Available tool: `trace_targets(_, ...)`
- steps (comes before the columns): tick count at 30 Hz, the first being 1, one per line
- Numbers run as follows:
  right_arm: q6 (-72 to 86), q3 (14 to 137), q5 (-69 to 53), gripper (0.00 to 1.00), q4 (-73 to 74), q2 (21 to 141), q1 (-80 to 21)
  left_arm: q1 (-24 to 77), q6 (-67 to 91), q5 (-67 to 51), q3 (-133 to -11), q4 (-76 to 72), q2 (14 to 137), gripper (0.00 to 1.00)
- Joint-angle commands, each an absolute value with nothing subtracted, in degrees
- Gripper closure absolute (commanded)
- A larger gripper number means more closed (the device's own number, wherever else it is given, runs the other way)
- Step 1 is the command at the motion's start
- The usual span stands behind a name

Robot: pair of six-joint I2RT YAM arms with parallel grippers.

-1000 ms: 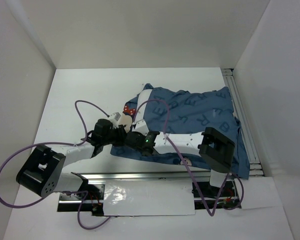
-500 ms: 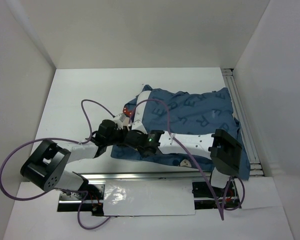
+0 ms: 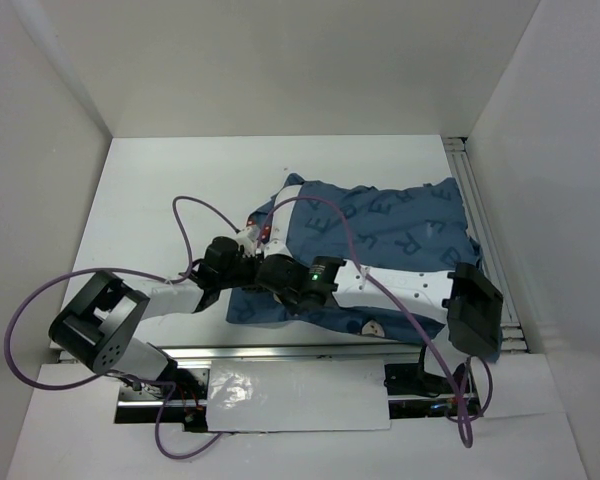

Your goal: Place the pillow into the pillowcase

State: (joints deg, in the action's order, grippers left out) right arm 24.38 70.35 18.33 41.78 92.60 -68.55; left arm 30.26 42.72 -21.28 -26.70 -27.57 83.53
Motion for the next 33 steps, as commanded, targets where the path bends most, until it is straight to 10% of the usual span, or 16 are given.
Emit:
trace_targets(1,24.0,70.1,12.2,0.89,36.7,85.3,-69.7,30.9,43.9,-20.8,-28.5,-32.3,85.1,0.81)
trace_targets(8,25.0,67.2,14.0,0.82,35.8,84.0,-69.7,30.9,43.9,-21.4,-30.1,-32.3,85.7,0.85)
trace_targets(11,27.0,66.7,18.2,1.00,37.3,85.5,-69.7,30.9,43.9,-21.4,-30.1,-32.3,85.7,0.85)
trace_targets(16,29.2,67.3,22.5,0.99,39.5,87.7,-69.2,30.9,43.3,-21.9,-30.1,-32.8,86.8,0.86)
trace_targets(18,31.3,68.0,25.5,0.69,41.9,88.2,-69.2,30.9,43.3,-21.9,-30.1,-32.8,87.4,0.86)
trace_targets(23,33.6,68.1,26.3,0.54,39.7,92.4,-69.2,30.9,43.3,-21.9,-30.1,-32.8,88.0,0.87)
trace_targets(33,43.8,66.5,34.2,0.54,37.3,96.7,-69.2,31.5,43.3,-22.4,-29.5,-33.4,87.5,0.87)
